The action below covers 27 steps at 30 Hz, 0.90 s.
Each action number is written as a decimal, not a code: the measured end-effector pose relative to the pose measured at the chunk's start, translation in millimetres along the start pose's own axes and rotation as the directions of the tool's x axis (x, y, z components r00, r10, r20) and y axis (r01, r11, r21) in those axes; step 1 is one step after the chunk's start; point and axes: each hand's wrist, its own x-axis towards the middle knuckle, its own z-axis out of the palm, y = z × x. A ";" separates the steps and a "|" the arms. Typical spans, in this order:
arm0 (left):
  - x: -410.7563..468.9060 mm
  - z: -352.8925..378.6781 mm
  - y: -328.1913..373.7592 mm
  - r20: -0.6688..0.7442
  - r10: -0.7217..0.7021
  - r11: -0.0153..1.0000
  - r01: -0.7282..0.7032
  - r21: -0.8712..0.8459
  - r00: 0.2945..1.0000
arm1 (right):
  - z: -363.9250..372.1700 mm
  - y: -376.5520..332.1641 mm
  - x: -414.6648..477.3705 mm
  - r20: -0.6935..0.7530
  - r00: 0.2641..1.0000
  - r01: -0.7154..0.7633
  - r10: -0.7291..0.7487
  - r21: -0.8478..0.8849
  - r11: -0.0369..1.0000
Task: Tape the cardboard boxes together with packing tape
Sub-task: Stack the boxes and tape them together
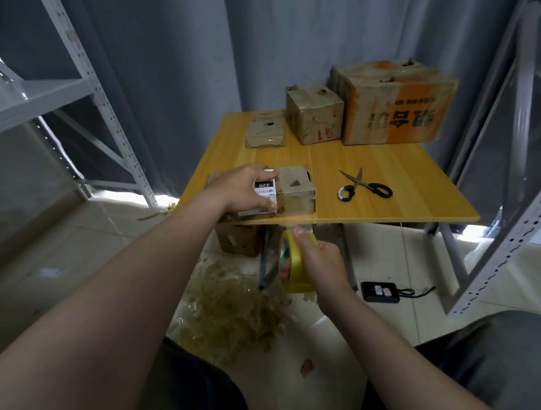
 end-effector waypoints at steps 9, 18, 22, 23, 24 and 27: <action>-18.0 21.8 13.9 -0.223 -0.034 0.970 0.086 0.229 0.974 | 6.4 -7.8 7.7 0.042 0.999 -0.010 0.012 -0.056 0.998; -72.1 67.3 48.1 -0.046 -0.418 0.690 0.284 -0.666 0.907 | 13.8 -7.6 10.8 -0.009 0.996 -0.092 0.092 -0.123 0.988; -74.2 75.0 58.4 0.272 -0.353 0.351 0.397 -0.848 0.895 | 13.0 -6.0 15.8 0.000 0.997 -0.077 0.079 -0.221 0.972; -72.6 75.8 57.7 0.260 -0.345 0.315 0.372 -0.873 0.902 | 11.3 -7.0 16.7 0.028 0.996 -0.070 0.080 -0.252 0.965; -70.6 77.2 56.2 0.241 -0.343 0.275 0.343 -0.898 0.908 | 8.1 -8.3 18.0 0.060 0.996 -0.046 0.066 -0.296 0.954; -67.2 81.8 53.8 0.189 -0.329 0.183 0.258 -0.949 0.925 | -8.0 -15.3 23.8 0.140 0.989 0.121 -0.053 -0.530 0.839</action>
